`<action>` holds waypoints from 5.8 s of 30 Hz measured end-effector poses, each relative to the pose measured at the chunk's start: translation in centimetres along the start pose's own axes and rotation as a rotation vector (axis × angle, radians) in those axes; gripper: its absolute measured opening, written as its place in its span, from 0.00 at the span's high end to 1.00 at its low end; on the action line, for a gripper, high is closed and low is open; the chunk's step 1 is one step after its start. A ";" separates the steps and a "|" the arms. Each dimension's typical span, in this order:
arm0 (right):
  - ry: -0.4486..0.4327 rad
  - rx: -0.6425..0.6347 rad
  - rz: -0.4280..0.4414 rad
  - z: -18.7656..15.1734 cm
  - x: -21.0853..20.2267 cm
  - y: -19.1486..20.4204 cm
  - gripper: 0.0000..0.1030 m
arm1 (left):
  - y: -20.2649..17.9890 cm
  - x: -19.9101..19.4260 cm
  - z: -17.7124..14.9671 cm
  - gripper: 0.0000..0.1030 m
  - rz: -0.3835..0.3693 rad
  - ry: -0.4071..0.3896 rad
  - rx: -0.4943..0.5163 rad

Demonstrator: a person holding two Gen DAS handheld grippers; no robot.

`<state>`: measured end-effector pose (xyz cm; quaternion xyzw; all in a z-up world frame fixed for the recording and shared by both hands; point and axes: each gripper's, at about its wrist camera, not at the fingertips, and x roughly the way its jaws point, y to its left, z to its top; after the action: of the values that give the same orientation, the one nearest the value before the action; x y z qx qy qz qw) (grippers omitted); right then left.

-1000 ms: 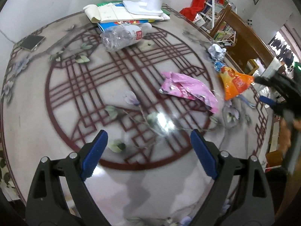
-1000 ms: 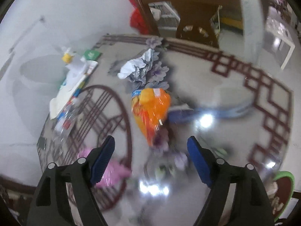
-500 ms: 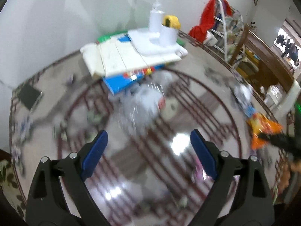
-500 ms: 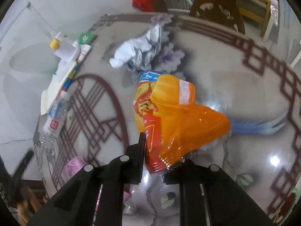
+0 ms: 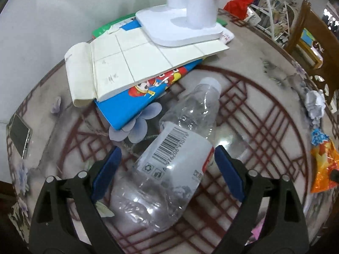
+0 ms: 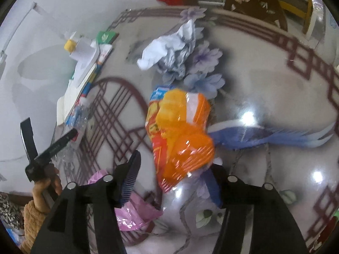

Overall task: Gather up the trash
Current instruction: 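Grasp the clear water bottle with left tool while right tool grasps orange snack bag, then carry the water bottle and orange snack bag over the red bin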

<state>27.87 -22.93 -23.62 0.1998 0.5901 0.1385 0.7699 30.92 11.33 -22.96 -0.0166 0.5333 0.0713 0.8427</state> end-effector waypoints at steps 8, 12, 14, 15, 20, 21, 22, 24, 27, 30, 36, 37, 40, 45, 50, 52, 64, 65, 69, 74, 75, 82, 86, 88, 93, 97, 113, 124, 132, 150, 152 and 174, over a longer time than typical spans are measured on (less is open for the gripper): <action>0.010 0.008 0.006 0.3 0.4 -0.1 0.38 | -1.0 -0.3 -0.2 0.29 0.019 -0.050 0.037; 0.004 -0.003 -0.016 0.4 0.7 0.0 0.38 | -1.2 -0.6 -0.3 0.45 0.002 -0.064 0.035; -0.001 0.005 -0.020 0.5 0.7 -0.3 0.38 | -1.1 -1.0 -0.8 0.48 -0.012 -0.068 0.026; -0.003 0.012 -0.018 0.5 0.7 -0.4 0.38 | -1.0 -1.4 -1.3 0.50 -0.025 -0.068 0.012; -0.005 0.039 0.022 0.7 1.1 -0.9 0.37 | -1.1 -2.7 -3.9 0.50 -0.054 -0.060 0.002; -0.008 0.035 0.018 0.8 1.2 -0.8 0.37 | -1.2 -2.9 -4.4 0.50 -0.048 -0.060 0.013; -0.010 0.031 0.014 0.8 1.3 -0.8 0.37 | -1.4 -3.0 -4.7 0.50 -0.044 -0.058 0.022; -0.015 0.031 0.011 0.9 1.4 -0.8 0.37 | -1.5 -3.3 -4.9 0.43 -0.037 -0.065 0.039; -0.025 0.047 0.019 1.1 1.4 -1.1 0.37 | -1.6 -3.5 -4.6 0.38 -0.023 -0.092 0.047; -0.038 0.063 0.026 1.2 1.2 -1.4 0.37 | -1.3 -3.3 -4.2 0.34 -0.055 -0.094 0.014; -0.054 0.076 0.036 1.6 1.3 -2.0 0.36 | -1.4 -2.7 -4.2 0.42 -0.062 -0.098 0.008; -0.056 0.072 0.033 1.7 1.2 -2.0 0.36 | -1.3 -2.6 -4.2 0.46 -0.062 -0.096 0.008; -0.068 0.039 0.019 1.6 1.1 -1.6 0.48 | -1.2 -2.7 -4.4 0.46 -0.062 -0.107 -0.004; -0.090 -0.006 -0.004 1.5 0.7 -0.8 0.54 | -0.9 -3.0 -5.0 0.46 -0.063 -0.116 -0.037; -0.099 -0.019 -0.009 1.2 0.4 -0.3 0.55 | -0.9 -4.2 -5.8 0.46 -0.070 -0.123 -0.048; -0.093 -0.013 0.002 1.0 0.3 -0.2 0.55 | -0.8 -4.7 -6.2 0.46 -0.074 -0.125 -0.057; -0.140 -0.104 -0.046 -0.9 -1.5 2.1 0.58 | -0.4 -10.0 -10.0 0.46 -0.075 -0.141 -0.075; -0.140 -0.103 -0.043 -1.2 -1.7 2.2 0.58 | -0.4 -10.3 -10.4 0.46 -0.076 -0.138 -0.077; -0.148 -0.094 -0.038 -1.8 -2.3 2.4 0.58 | -0.3 -11.4 -12.1 0.46 -0.074 -0.123 -0.081; -0.160 -0.097 -0.033 -2.6 -3.3 2.8 0.58 | -0.3 -12.5 -14.3 0.46 -0.077 -0.095 -0.089; -0.163 -0.099 -0.034 -2.7 -3.5 2.9 0.58 | -0.4 -12.7 -14.7 0.46 -0.078 -0.091 -0.089; -0.196 -0.111 -0.042 -4.0 -5.3 3.0 0.58 | -1.3 -15.2 -16.4 0.46 -0.087 -0.108 -0.081; -0.205 -0.112 -0.041 -5.0 -6.2 2.9 0.58 | -1.9 -16.5 -17.0 0.46 -0.098 -0.123 -0.075; -0.209 -0.105 -0.035 -5.6 -6.7 2.7 0.58 | -2.3 -17.0 -17.4 0.46 -0.102 -0.126 -0.068; -0.211 -0.078 -0.011 -7.2 -7.7 2.2 0.58 | -3.0 -16.7 -18.8 0.46 -0.117 -0.090 -0.059; -0.214 -0.061 0.001 -8.7 -8.4 1.7 0.58 | -3.3 -15.9 -20.1 0.46 -0.124 -0.053 -0.058; -0.291 -0.031 0.122 -14.9 -16.4 0.2 0.58 | -6.5 -19.8 -20.4 0.46 -0.207 -0.132 0.019; -0.398 -0.030 0.147 -18.6 -22.3 -0.7 0.58 | -10.0 -24.7 -19.6 0.46 -0.290 -0.242 0.093; -0.453 0.023 0.142 -21.4 -25.4 -3.0 0.58 | -12.6 -27.4 -19.7 0.46 -0.349 -0.288 0.148; -0.525 0.212 0.082 -25.9 -29.5 -10.9 0.58 | -20.7 -30.9 -21.4 0.46 -0.492 -0.309 0.294; -0.531 0.239 0.075 -26.6 -29.7 -11.9 0.58 | -22.0 -31.2 -21.6 0.46 -0.516 -0.305 0.315; -0.592 0.488 -0.007 -32.1 -32.3 -20.6 0.57 | -35.2 -30.2 -25.9 0.46 -0.664 -0.160 0.546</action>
<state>-12.11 -51.02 -12.94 0.4064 0.3585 -0.0723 0.8373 -0.14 -29.24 -8.62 0.0421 0.4312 -0.3460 0.8322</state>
